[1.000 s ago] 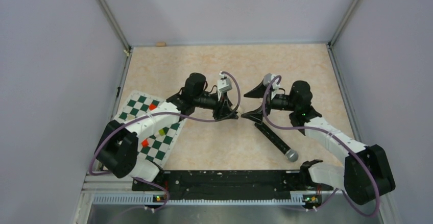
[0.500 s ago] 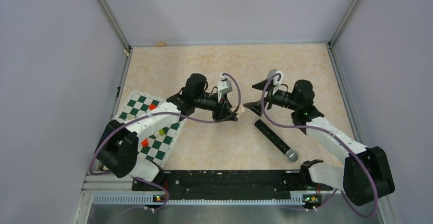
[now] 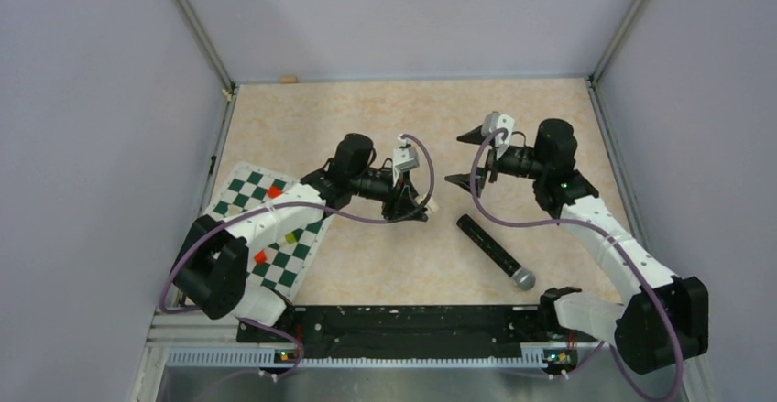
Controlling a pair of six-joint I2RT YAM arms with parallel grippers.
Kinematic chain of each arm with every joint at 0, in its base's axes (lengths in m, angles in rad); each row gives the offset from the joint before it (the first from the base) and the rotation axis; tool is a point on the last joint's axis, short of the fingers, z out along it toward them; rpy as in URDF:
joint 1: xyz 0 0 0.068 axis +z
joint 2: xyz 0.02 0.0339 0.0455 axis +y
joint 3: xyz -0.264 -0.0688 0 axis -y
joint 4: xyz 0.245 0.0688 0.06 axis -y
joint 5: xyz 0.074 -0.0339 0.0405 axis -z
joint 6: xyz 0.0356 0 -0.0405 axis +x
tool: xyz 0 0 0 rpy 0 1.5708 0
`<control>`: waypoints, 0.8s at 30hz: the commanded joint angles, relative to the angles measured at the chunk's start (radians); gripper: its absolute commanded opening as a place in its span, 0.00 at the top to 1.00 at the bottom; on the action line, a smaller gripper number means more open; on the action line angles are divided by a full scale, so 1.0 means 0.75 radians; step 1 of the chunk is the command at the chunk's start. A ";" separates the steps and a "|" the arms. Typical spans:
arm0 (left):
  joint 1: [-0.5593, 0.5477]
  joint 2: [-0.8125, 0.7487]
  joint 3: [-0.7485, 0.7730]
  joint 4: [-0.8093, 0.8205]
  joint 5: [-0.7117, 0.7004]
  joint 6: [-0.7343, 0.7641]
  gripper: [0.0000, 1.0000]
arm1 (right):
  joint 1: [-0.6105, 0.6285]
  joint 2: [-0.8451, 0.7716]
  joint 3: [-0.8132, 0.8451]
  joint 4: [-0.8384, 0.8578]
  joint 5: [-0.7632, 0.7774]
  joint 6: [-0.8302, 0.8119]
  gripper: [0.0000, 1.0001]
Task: Insert the wireless bluetooth earbuds into the charging case
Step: Open the charging case.
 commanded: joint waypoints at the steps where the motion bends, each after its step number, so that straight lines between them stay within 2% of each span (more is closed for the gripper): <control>1: 0.015 -0.023 0.028 0.041 -0.033 0.009 1.00 | 0.106 0.013 0.087 -0.203 -0.230 -0.137 0.03; 5: 0.016 -0.010 0.025 0.074 -0.018 -0.027 1.00 | 0.282 0.037 -0.025 -0.115 -0.138 -0.140 0.03; 8: 0.015 -0.013 0.008 0.108 0.002 -0.047 1.00 | 0.292 0.060 -0.049 -0.048 -0.100 -0.106 0.04; 14: 0.016 -0.018 0.000 0.120 0.052 -0.053 1.00 | 0.283 0.020 -0.119 0.061 0.133 -0.120 0.03; 24: 0.014 -0.025 -0.022 0.089 0.024 0.011 1.00 | 0.168 -0.033 -0.151 0.141 0.022 -0.043 0.03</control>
